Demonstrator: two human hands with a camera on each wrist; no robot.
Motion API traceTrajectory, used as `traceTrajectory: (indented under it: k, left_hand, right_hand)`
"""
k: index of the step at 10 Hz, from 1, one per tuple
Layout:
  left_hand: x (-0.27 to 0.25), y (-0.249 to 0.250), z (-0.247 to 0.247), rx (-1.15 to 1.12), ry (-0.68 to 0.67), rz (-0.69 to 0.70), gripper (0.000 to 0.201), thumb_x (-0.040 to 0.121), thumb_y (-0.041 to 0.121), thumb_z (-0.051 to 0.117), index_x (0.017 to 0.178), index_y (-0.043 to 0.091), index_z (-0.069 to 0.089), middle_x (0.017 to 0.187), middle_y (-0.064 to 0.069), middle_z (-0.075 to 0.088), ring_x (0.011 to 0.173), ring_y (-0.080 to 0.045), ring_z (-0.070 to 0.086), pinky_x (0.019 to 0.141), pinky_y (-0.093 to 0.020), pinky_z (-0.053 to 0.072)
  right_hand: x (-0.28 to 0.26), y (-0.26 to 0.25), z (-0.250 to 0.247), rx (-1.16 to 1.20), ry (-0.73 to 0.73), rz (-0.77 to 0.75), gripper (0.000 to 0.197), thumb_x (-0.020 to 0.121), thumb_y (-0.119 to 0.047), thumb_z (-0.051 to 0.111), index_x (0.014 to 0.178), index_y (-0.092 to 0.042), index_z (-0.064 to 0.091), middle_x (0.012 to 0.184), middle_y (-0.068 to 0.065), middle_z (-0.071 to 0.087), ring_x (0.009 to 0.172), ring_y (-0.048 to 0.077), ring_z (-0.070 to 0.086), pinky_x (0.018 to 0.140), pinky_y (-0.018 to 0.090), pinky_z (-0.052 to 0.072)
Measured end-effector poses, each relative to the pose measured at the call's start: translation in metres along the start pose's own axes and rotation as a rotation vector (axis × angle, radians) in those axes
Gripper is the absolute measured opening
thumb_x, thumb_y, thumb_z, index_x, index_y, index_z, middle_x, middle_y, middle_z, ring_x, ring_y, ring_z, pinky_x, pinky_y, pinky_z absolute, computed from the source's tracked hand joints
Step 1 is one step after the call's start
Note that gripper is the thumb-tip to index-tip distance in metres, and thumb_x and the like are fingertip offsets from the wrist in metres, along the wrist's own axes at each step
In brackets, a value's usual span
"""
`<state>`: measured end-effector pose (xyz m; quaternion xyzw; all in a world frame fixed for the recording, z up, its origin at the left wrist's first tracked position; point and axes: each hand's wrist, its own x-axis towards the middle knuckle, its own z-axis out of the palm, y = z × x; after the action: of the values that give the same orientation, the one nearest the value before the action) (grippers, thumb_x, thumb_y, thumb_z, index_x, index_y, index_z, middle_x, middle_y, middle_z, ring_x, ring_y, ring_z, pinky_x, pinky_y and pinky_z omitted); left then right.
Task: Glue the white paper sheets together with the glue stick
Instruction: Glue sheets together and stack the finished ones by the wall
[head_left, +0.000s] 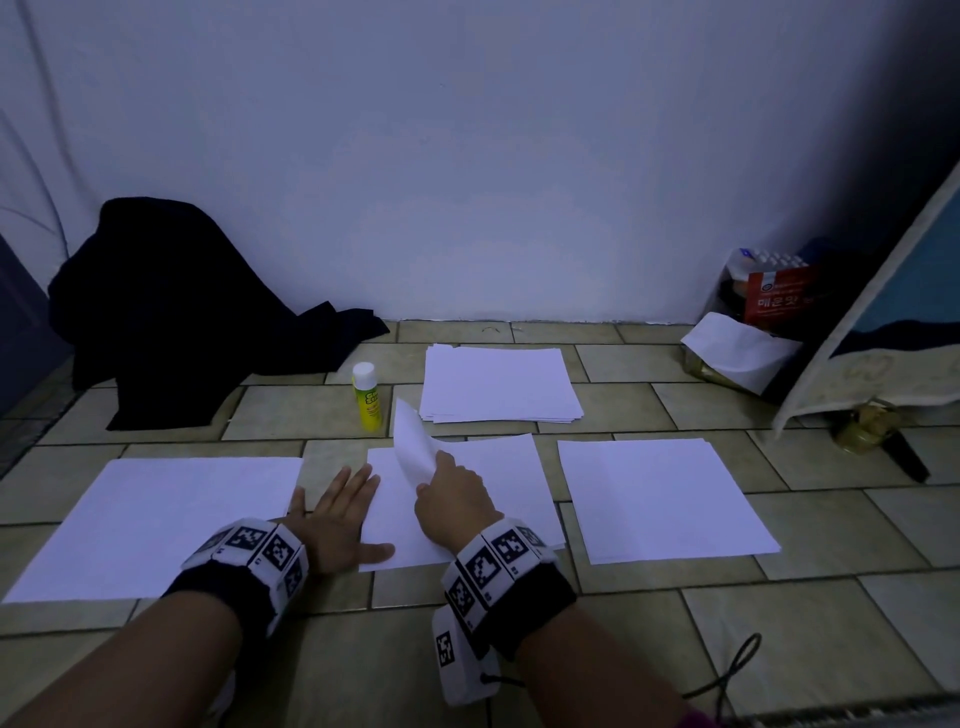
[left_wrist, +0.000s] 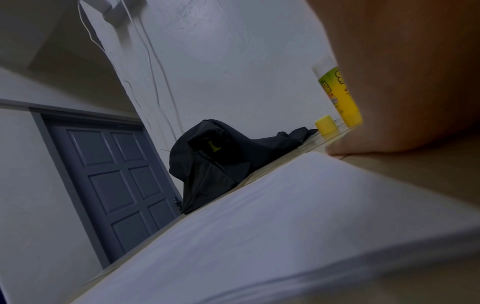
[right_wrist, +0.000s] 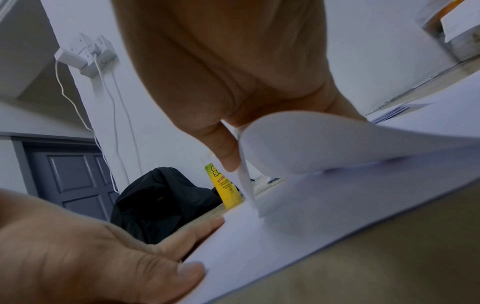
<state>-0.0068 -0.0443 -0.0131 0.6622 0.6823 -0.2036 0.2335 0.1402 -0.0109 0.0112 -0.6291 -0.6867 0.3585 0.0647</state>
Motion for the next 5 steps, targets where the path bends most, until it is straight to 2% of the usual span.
traceTrajectory:
  k: [2,3,4,5]
  left_hand:
    - [0.0001,-0.0003,0.0007,0.0,0.006,0.0,0.089,0.095,0.061,0.036,0.151,0.019,-0.02,0.157,0.004,-0.028,0.146,-0.015,-0.022,0.116,-0.053,-0.004]
    - [0.0003,-0.0003,0.0011,0.002,0.003,0.0,0.089,0.095,0.061,0.036,0.151,0.019,-0.02,0.157,0.004,-0.028,0.146,-0.015,-0.022,0.116,-0.052,-0.004]
    - [-0.0008,0.0,0.0007,0.004,0.003,0.001,0.089,0.095,0.061,0.036,0.151,0.019,-0.02,0.157,0.004,-0.029,0.145,-0.015,-0.023,0.116,-0.052,-0.005]
    - [-0.0017,0.0013,0.0001,0.028,0.003,0.0,0.088,0.096,0.061,0.034,0.15,0.018,-0.021,0.157,0.003,-0.029,0.146,-0.016,-0.022,0.116,-0.053,-0.004]
  right_hand:
    - [0.0008,0.0003,0.0019,-0.013,0.0,0.019,0.034,0.096,-0.023,0.039,0.129,-0.014,0.037,0.132,0.012,0.046,0.129,0.032,0.036,0.104,0.057,0.032]
    - [0.0044,0.001,0.003,-0.006,-0.006,0.014,0.036,0.096,-0.028,0.041,0.129,-0.013,0.038,0.132,0.013,0.047,0.128,0.034,0.038,0.104,0.056,0.035]
    - [0.0077,0.0024,0.0031,0.005,-0.022,0.023,0.042,0.095,-0.034,0.043,0.131,-0.014,0.036,0.133,0.012,0.047,0.127,0.033,0.039,0.103,0.054,0.036]
    - [0.0083,0.0037,0.0053,-0.007,-0.029,0.017,0.053,0.092,-0.037,0.049,0.135,-0.016,0.027,0.134,0.013,0.046,0.128,0.035,0.037,0.103,0.054,0.036]
